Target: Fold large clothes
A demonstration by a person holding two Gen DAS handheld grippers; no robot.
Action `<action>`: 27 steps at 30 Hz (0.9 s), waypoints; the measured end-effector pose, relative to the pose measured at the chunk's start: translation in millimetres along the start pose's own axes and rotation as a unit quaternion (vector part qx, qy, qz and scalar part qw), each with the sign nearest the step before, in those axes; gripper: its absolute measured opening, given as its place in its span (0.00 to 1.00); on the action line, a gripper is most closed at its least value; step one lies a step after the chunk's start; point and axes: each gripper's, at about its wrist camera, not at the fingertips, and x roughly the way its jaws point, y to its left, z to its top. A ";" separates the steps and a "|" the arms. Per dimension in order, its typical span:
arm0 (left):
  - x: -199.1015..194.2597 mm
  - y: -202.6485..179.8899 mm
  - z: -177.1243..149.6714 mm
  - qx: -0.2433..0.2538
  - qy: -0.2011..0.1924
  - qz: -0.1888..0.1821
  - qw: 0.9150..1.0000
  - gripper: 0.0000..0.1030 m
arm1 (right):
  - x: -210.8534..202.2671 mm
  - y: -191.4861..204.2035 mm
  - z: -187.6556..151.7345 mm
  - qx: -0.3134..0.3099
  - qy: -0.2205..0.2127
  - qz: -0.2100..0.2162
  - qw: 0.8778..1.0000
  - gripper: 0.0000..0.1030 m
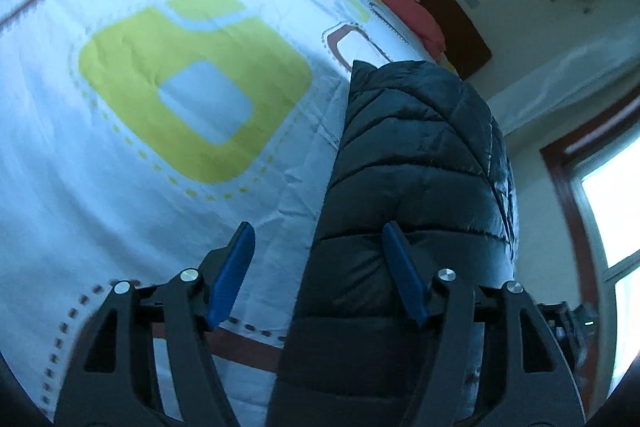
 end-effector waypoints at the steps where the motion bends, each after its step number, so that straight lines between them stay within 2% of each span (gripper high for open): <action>1: 2.5 2.3 0.0 -0.009 0.003 -0.006 1.000 0.65 | 4.4 -0.1 0.7 -0.003 0.003 -0.004 1.000 0.68; 5: 5.9 4.0 -1.4 -0.023 0.006 -0.017 1.000 0.65 | 9.2 -0.3 -2.0 0.001 0.004 0.006 1.000 0.68; 8: 8.8 2.8 -1.3 -0.022 0.005 -0.015 1.000 0.65 | 15.0 4.0 -2.9 -0.004 0.022 0.036 0.999 0.68; 14: 14.7 6.2 -1.7 -0.037 0.014 -0.022 0.999 0.66 | 26.3 5.6 -7.3 -0.005 0.029 0.043 0.999 0.68; 18: 16.3 7.7 -1.3 -0.040 0.019 -0.025 0.999 0.66 | 31.4 7.4 -9.7 -0.013 0.058 0.071 0.996 0.68; 23: 19.2 8.0 -1.9 -0.039 0.020 -0.025 0.999 0.66 | 35.4 17.1 -15.6 -0.038 0.068 0.070 0.995 0.67; 24: 19.3 7.5 -2.2 -0.037 0.019 -0.024 0.999 0.66 | 36.5 21.8 -18.3 -0.050 0.068 0.063 0.994 0.49; 26: 18.3 6.5 -3.1 -0.038 0.019 -0.022 0.999 0.66 | 33.6 34.1 -22.1 -0.067 0.055 0.051 0.995 0.28; 27: 17.3 5.8 -3.0 -0.038 0.019 -0.022 0.999 0.66 | 29.1 37.2 -22.2 -0.069 0.047 0.054 0.995 0.21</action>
